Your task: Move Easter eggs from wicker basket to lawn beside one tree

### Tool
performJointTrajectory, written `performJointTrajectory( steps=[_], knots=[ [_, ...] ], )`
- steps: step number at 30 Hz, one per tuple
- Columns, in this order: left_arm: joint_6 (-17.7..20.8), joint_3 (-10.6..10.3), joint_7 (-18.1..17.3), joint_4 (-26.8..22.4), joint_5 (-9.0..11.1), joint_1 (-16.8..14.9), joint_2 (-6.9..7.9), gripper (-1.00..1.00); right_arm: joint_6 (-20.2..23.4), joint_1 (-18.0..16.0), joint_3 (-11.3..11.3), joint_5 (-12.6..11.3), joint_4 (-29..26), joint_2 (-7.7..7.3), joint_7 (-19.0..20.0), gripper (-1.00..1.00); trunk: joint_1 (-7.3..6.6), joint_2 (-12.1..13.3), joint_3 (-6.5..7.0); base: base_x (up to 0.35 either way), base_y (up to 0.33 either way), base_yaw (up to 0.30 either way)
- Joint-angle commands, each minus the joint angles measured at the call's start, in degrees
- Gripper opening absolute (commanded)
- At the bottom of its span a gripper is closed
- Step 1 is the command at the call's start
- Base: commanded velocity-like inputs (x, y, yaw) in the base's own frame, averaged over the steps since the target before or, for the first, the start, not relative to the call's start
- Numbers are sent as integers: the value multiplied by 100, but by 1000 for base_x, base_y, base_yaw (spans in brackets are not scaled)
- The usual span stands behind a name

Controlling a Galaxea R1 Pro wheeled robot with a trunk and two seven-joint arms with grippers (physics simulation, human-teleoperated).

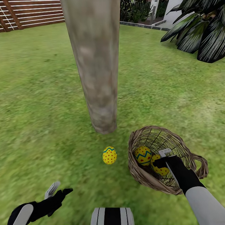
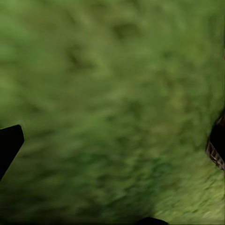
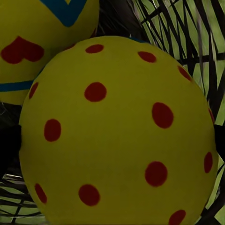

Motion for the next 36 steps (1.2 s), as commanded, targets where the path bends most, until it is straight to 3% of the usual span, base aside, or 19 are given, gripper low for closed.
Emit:
performJointTrajectory(
  steps=[1,36],
  knots=[
    [24,-1,58,32,56,-3,0,100,43,3,15,-68,35,-6,55,-100,0,-1,-5,0,0,0],
    [22,-10,58,203,82,-3,0,100,39,3,15,-68,27,-1,55,-100,-16,7,128,0,0,0]
  ],
)
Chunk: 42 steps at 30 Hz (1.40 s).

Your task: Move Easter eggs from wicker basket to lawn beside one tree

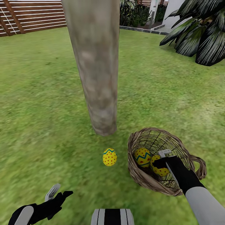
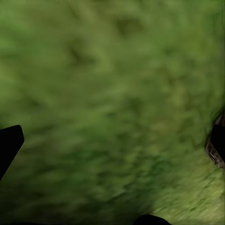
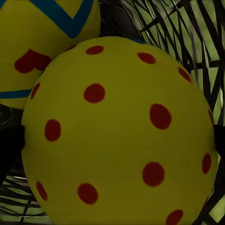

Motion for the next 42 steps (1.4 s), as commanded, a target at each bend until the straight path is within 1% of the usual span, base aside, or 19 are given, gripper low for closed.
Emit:
performJointTrajectory(
  steps=[1,3,12,15,17,19,21,23,25,26,27,28,29,30,31,32,35,37,42],
  knots=[
    [26,5,58,-7,59,-2,-1,100,27,-2,14,54,-9,-5,41,-100,-1,-2,-4,0,0,0],
    [26,5,58,-7,62,-2,-1,100,30,-2,14,54,-9,-5,41,-100,-1,-2,-4,0,0,0],
    [26,6,58,-7,60,-2,-1,100,32,-2,24,48,-32,-5,49,-100,-24,10,195,0,0,0],
    [26,11,58,-7,65,-2,-1,100,44,37,42,46,-358,-18,55,-100,-32,14,262,0,0,0],
    [26,13,58,-7,67,-2,-1,100,60,110,38,46,-759,-67,226,-100,-37,17,306,0,0,0],
    [26,32,56,-7,75,-2,-1,100,83,338,28,52,-1418,-162,716,-100,-42,20,350,0,0,0],
    [26,43,57,-7,66,-2,-1,100,147,611,12,52,-2015,-186,853,-100,-47,22,395,0,0,0],
    [26,47,57,-7,50,-2,-1,100,514,917,-18,46,-2763,-218,909,-100,-53,25,439,0,0,0],
    [26,48,58,-7,33,-2,-1,100,792,1174,-34,14,-3521,-420,1202,-100,-58,28,483,0,0,0],
    [22,48,58,-7,26,-2,-1,100,883,1261,-70,-3,-3908,-560,1616,-100,-60,29,505,0,0,0],
    [7,48,58,-7,23,-2,-1,100,983,1290,-195,-12,-4124,-642,1964,-100,-63,30,528,0,0,0],
    [-18,48,58,-7,29,-2,-1,100,1130,1309,-475,-25,-4282,-714,2368,-100,-65,32,550,0,0,0],
    [-53,49,58,-7,41,-2,-1,100,1322,1326,-1083,-39,-4436,-782,3099,-100,-68,33,572,0,0,0],
    [-74,49,58,-7,49,-2,-1,100,1399,1322,-1477,-45,-4501,-809,3616,-100,-71,34,594,0,0,0],
    [-131,49,56,-11,63,-2,-2,100,1452,1291,-1992,-50,-4556,-830,4345,-100,-73,36,616,0,0,0],
    [-203,47,52,-13,74,-2,-6,100,1472,1256,-2345,-55,-4585,-832,4838,-100,-76,37,638,0,0,0],
    [-349,27,50,-14,87,-2,-17,100,1509,1112,-2669,-81,-4609,-783,5282,-100,-84,41,705,0,0,0],
    [-397,9,49,-8,71,-2,-23,100,1524,1027,-2716,-179,-4612,-716,5353,-100,-89,44,749,0,0,0],
    [-902,-12,55,82,12,-2,-37,100,1539,789,-2726,-392,-4623,-316,5402,-100,-102,50,860,0,0,80]
  ],
)
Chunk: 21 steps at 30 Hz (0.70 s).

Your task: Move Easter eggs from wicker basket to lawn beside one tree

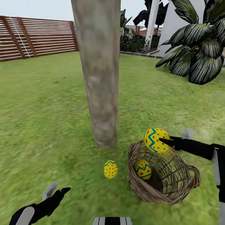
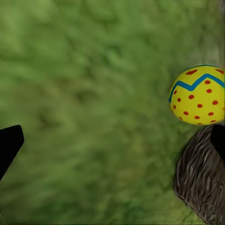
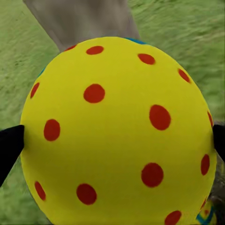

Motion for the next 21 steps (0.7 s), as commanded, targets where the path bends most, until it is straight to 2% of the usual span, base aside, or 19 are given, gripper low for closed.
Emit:
performJointTrajectory(
  steps=[1,5,7,9,12,16,18,20,21],
  knots=[
    [-12,3,58,22,60,-3,-4,100,32,-25,-6,50,-6,17,63,-100,-3,0,18,0,0,233],
    [-69,-3,39,149,54,-10,3,100,35,-101,9,28,-7,74,65,-100,-14,5,107,0,0,267],
    [-76,1,22,255,53,-11,12,100,22,-105,20,31,-5,228,62,-100,-19,8,151,0,0,278],
    [-76,2,18,287,53,-12,16,100,12,-100,29,33,-5,280,57,-100,-24,10,195,0,0,280],
    [-76,2,16,385,52,-12,17,100,14,-85,500,40,0,383,11,-100,-32,14,262,0,0,280],
    [-76,2,16,435,53,-12,18,100,30,-75,1015,81,1,442,-97,-100,-42,20,351,0,0,281],
    [-77,7,16,438,57,-12,18,100,12,-65,1150,100,1,603,-379,-100,-47,22,395,0,0,281],
    [-77,9,16,440,58,-12,22,100,-20,-45,1241,113,2,826,-790,-100,-52,25,439,0,0,281],
    [-76,14,16,440,55,-12,24,100,-43,-34,1427,121,2,982,-1083,-100,-55,26,461,0,0,281]
  ],
)
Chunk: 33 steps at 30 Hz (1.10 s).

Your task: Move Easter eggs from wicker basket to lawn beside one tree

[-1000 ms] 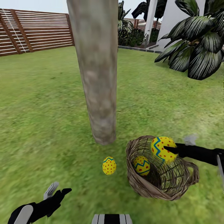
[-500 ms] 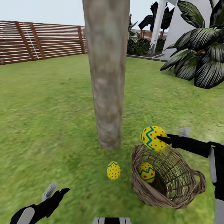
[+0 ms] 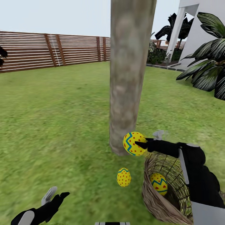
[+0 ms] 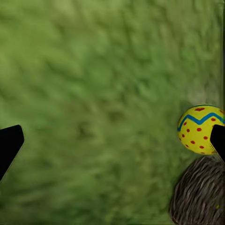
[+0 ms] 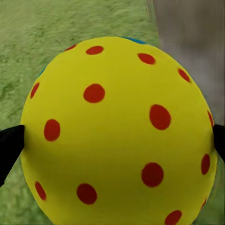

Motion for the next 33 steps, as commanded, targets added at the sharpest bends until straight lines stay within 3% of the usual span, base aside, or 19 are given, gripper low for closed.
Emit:
performJointTrajectory(
  steps=[1,5,7,9,10,14,17,23,26,27,28,33],
  knots=[
    [28,6,54,-7,55,-3,0,100,1,3,180,77,-5,72,-143,-100,-4,0,18,0,0,281],
    [25,10,54,-1,53,-3,1,100,-27,113,984,69,55,219,-1225,-100,-14,5,108,0,0,281],
    [22,13,54,32,59,-3,1,100,-78,152,1171,73,118,287,-1444,-100,-19,8,154,0,0,281],
    [23,24,54,93,61,-3,1,100,-363,242,1466,85,557,416,-1926,-100,-24,10,201,0,0,281],
    [22,27,54,108,58,-3,1,100,-611,265,1681,88,928,510,-2371,-100,-27,12,225,0,0,280],
    [28,47,54,124,71,-3,8,100,-1300,268,2087,88,2121,819,-3686,-100,-37,17,322,0,0,280],
    [28,53,54,139,96,-3,10,100,-1824,225,2204,98,3082,987,-4131,-100,-45,21,392,0,0,280],
    [4,-47,12,126,64,-3,1,100,-2033,219,2214,87,3465,1023,-4289,-100,-45,21,394,8,18,96],
    [-108,-127,-139,137,56,-3,9,100,-2526,215,2190,69,4077,1031,-4391,-100,-45,21,394,141,220,-13],
    [-116,-132,-181,139,53,-3,9,100,-2623,213,2189,71,4142,1032,-4456,-100,-45,21,394,171,254,-118],
    [-126,-138,-248,143,52,-3,10,100,-2749,211,2193,86,4229,1039,-4782,-100,-45,21,394,180,271,-227],
    [-129,-139,-301,144,56,-3,10,100,-2782,181,2195,75,4311,1042,-4945,-100,-45,21,394,182,277,-256]
  ],
)
